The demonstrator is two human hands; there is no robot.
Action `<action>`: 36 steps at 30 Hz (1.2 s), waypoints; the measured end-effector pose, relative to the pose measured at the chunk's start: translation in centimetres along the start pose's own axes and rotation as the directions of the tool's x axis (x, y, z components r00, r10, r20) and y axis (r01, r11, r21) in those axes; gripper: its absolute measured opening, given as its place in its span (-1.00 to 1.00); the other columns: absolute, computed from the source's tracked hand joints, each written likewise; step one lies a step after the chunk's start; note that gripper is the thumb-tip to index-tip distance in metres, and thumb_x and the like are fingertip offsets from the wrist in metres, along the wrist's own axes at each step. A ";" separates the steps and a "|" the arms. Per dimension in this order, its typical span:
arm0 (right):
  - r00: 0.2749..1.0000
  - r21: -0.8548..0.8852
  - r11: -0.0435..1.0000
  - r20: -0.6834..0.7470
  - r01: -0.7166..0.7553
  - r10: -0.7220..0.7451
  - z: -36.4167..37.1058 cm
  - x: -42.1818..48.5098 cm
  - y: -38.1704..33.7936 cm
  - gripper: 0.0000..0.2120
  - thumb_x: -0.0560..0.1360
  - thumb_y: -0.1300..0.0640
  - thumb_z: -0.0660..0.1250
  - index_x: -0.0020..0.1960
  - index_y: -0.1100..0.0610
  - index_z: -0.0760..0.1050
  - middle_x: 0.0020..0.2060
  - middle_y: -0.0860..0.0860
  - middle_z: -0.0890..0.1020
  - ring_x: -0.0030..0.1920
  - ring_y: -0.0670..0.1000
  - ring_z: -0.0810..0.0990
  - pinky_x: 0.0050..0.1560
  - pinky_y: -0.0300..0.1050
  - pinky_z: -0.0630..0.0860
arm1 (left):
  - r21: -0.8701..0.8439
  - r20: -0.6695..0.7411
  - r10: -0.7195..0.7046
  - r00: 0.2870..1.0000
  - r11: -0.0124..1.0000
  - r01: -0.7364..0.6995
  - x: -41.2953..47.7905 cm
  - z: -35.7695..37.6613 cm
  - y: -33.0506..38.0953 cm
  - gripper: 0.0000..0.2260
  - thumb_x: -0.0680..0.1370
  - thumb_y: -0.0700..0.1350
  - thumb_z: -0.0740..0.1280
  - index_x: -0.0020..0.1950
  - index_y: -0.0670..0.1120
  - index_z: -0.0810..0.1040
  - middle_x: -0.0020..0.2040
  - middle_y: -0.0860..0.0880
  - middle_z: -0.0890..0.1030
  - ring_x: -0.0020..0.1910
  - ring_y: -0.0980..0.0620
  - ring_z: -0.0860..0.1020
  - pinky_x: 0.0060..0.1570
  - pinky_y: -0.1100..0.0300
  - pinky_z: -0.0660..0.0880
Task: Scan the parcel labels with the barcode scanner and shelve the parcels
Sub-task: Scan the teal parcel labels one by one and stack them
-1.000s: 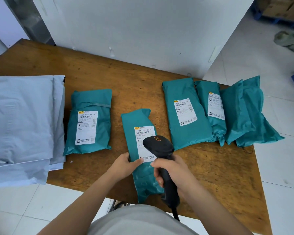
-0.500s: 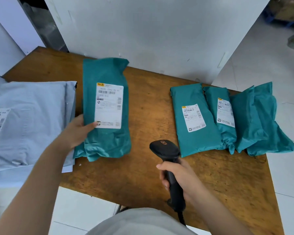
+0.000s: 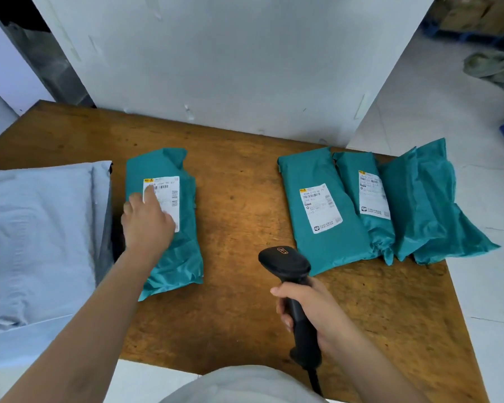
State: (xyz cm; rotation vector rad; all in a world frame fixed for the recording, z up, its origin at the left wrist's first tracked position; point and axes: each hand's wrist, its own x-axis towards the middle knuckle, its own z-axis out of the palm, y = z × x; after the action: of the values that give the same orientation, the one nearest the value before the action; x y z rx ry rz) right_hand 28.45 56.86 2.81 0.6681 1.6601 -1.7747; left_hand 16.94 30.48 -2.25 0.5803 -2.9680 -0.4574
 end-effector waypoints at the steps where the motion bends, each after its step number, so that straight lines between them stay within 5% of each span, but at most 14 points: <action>1: 1.000 0.014 1.000 -0.014 -0.001 0.001 -0.2 -0.1 0.0 -0.88 0.42 0.24 0.41 -0.23 0.23 0.49 -0.47 0.12 0.52 -0.54 0.00 0.40 -0.47 -0.19 0.35 | -0.019 -0.034 0.078 0.996 0.997 -0.078 -0.2 0.2 1.4 -0.52 0.47 -0.28 0.26 0.38 -0.28 0.30 0.25 -0.36 0.39 0.21 -0.36 0.37 0.18 -0.19 0.34; 4: 0.997 0.060 0.998 -0.071 0.002 0.002 -1.5 -0.5 -0.1 -0.88 0.43 0.24 0.41 -0.22 0.23 0.48 -0.47 0.11 0.52 -0.54 -0.01 0.40 -0.47 -0.19 0.37 | -0.182 0.009 0.279 0.960 0.945 -0.272 -1.6 2.1 6.7 -0.60 0.51 -0.22 0.28 0.34 -0.22 0.39 0.23 -0.26 0.45 0.21 -0.26 0.43 0.21 -0.10 0.38; 6: 0.993 0.103 0.994 -0.118 0.022 -0.010 -2.7 -1.0 0.0 -0.89 0.43 0.24 0.40 -0.19 0.24 0.48 -0.47 0.11 0.52 -0.55 -0.01 0.40 -0.48 -0.20 0.37 | -0.311 0.225 0.301 0.927 0.924 -0.224 -3.5 4.0 10.8 -0.68 0.55 -0.12 0.28 0.28 -0.17 0.44 0.17 -0.17 0.52 0.16 -0.16 0.51 0.17 -0.02 0.48; 8: 0.984 0.152 0.987 -0.177 0.059 -0.032 -4.1 -1.6 0.1 -0.89 0.43 0.25 0.40 -0.19 0.26 0.48 -0.47 0.11 0.52 -0.57 -0.01 0.39 -0.50 -0.21 0.36 | -0.385 0.542 0.202 0.815 0.923 0.027 -5.6 6.3 14.6 -0.72 0.54 -0.01 0.32 0.11 -0.19 0.52 -0.04 -0.14 0.58 0.03 -0.14 0.58 0.08 0.01 0.55; 10: 0.969 0.178 0.980 -0.245 0.086 -0.040 -5.7 -2.5 0.3 -0.88 0.43 0.25 0.40 -0.22 0.24 0.47 -0.49 0.09 0.52 -0.57 -0.01 0.39 -0.50 -0.21 0.36 | -0.387 0.774 0.068 0.630 0.837 0.386 -7.3 9.0 17.3 -0.70 0.51 0.03 0.37 0.02 -0.19 0.47 -0.20 -0.12 0.53 -0.08 -0.13 0.57 -0.02 0.04 0.57; 12: 0.955 0.192 0.975 -0.292 0.111 -0.051 -7.1 -3.5 0.6 -0.85 0.44 0.23 0.39 -0.24 0.25 0.46 -0.54 0.06 0.50 -0.58 -0.01 0.39 -0.51 -0.22 0.36 | -0.361 0.846 0.025 0.533 0.762 0.538 -8.4 11.3 18.8 -0.66 0.50 -0.01 0.39 0.10 -0.21 0.42 -0.08 -0.15 0.56 -0.07 -0.12 0.54 -0.09 0.06 0.53; 15: 0.934 0.224 0.963 -0.352 0.147 -0.061 -8.7 -4.7 1.0 -0.85 0.44 0.23 0.39 -0.23 0.25 0.44 -0.52 0.07 0.51 -0.56 0.00 0.39 -0.49 -0.21 0.37 | -0.389 0.839 0.023 0.544 0.724 0.569 -8.6 13.9 20.2 -0.67 0.54 -0.14 0.35 0.23 -0.28 0.44 0.06 -0.22 0.56 -0.05 -0.15 0.56 -0.16 0.05 0.51; 18: 0.923 0.250 0.954 -0.381 0.167 -0.062 -9.5 -5.4 1.6 -0.87 0.44 0.24 0.38 -0.20 0.25 0.45 -0.50 0.09 0.51 -0.55 0.02 0.39 -0.47 -0.20 0.38 | -0.424 0.794 0.017 0.608 0.732 0.533 -8.2 14.7 20.9 -0.82 0.55 -0.26 0.30 0.14 -0.26 0.49 0.07 -0.20 0.51 0.04 -0.17 0.54 -0.16 0.02 0.55; 19: 0.922 0.254 0.953 -0.382 0.167 -0.060 -9.6 -5.4 1.8 -0.88 0.44 0.24 0.38 -0.17 0.25 0.45 -0.50 0.09 0.51 -0.54 0.01 0.40 -0.47 -0.21 0.38 | -0.438 0.765 0.030 0.643 0.756 0.486 -8.2 14.7 20.9 -0.96 0.55 -0.28 0.29 -0.02 -0.23 0.51 0.01 -0.18 0.50 0.00 -0.15 0.51 -0.09 0.00 0.57; 21: 0.926 0.260 0.953 -0.375 0.156 -0.049 -9.7 -5.4 2.1 -0.88 0.44 0.24 0.38 -0.15 0.26 0.46 -0.49 0.09 0.52 -0.54 0.01 0.40 -0.46 -0.21 0.39 | -0.450 0.697 0.109 0.708 0.836 0.314 -8.0 14.3 20.1 -0.77 0.52 -0.26 0.30 -0.32 -0.13 0.37 -0.20 -0.16 0.50 -0.16 -0.12 0.49 -0.08 -0.03 0.59; 25: 0.948 0.255 0.962 -0.317 0.094 -0.008 -8.9 -4.6 2.0 -0.88 0.44 0.23 0.39 -0.10 0.24 0.47 -0.45 0.11 0.53 -0.54 0.00 0.41 -0.47 -0.20 0.40 | -0.340 0.578 0.231 0.783 0.940 -0.027 -9.1 10.8 14.7 -0.70 0.46 -0.17 0.35 -0.40 -0.10 0.29 -0.43 -0.06 0.45 -0.35 -0.11 0.46 -0.41 0.15 0.34; 30: 0.988 0.169 0.985 -0.154 0.021 0.005 -6.0 -2.3 1.5 -0.87 0.44 0.23 0.37 -0.20 0.24 0.45 -0.52 0.08 0.50 -0.59 -0.02 0.38 -0.55 -0.25 0.34 | -0.188 0.577 0.096 0.811 0.982 0.018 -11.6 7.1 5.8 -0.69 0.44 -0.12 0.38 -0.42 -0.09 0.32 -0.46 -0.04 0.46 -0.39 -0.09 0.46 -0.36 0.14 0.36; 36: 0.999 0.087 0.996 -0.022 -0.021 0.023 -2.5 -0.6 1.3 -0.85 0.42 0.24 0.39 -0.25 0.25 0.45 -0.55 0.08 0.50 -0.60 -0.02 0.37 -0.52 -0.23 0.33 | -0.277 0.633 0.025 0.774 0.941 0.196 -13.6 5.9 2.3 -0.69 0.50 -0.02 0.38 -0.37 -0.14 0.44 -0.44 -0.06 0.52 -0.42 0.05 0.47 -0.40 0.22 0.39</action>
State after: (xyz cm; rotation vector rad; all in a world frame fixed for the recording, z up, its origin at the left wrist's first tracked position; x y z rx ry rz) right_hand 29.70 59.41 2.18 0.7454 1.5926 -1.8383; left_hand 27.94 39.28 -7.48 0.6224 -3.3387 -1.3838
